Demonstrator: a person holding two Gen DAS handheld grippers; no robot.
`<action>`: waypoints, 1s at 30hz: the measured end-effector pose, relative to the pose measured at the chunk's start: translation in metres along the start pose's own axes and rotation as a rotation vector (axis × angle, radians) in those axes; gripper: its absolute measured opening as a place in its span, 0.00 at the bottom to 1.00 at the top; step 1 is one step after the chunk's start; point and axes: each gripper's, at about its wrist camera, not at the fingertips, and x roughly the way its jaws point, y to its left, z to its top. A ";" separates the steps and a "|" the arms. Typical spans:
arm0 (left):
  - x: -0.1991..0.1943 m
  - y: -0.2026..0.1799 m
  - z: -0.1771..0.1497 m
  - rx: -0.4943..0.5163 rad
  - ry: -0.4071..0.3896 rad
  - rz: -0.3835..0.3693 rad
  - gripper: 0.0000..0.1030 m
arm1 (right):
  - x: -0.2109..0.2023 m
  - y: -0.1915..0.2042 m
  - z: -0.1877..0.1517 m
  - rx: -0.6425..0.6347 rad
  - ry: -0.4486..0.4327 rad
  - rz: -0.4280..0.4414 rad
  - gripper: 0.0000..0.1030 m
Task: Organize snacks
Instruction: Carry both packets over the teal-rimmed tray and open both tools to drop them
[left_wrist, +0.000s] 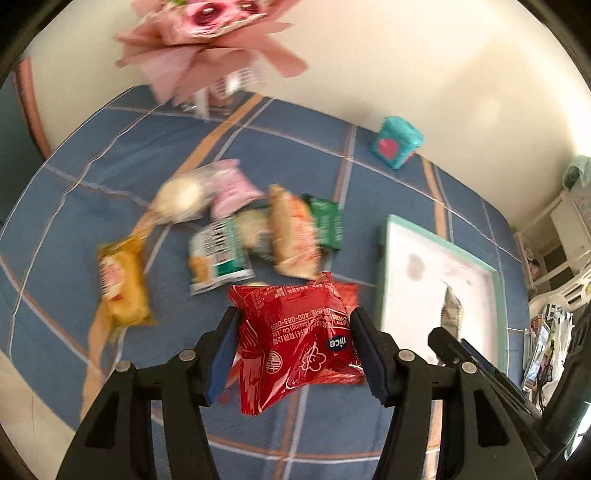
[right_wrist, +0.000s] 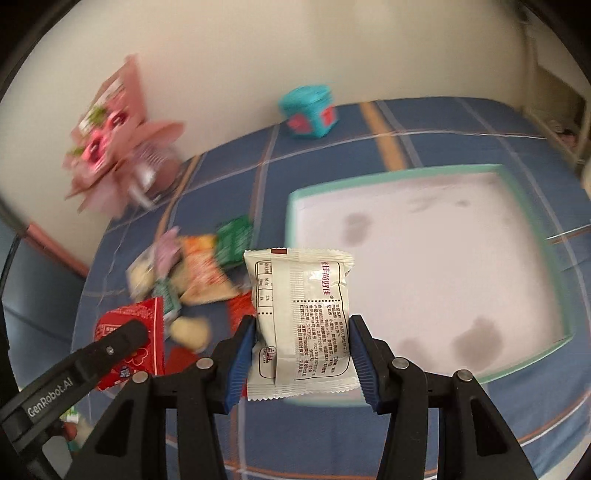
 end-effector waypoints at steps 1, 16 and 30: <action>0.004 -0.008 0.001 0.008 0.001 -0.010 0.60 | -0.001 -0.007 0.003 0.013 -0.006 -0.005 0.51; 0.067 -0.114 0.013 0.188 0.018 -0.087 0.61 | -0.001 -0.128 0.039 0.258 -0.058 -0.191 0.52; 0.119 -0.155 0.029 0.298 -0.001 -0.064 0.63 | 0.044 -0.151 0.061 0.279 -0.058 -0.272 0.52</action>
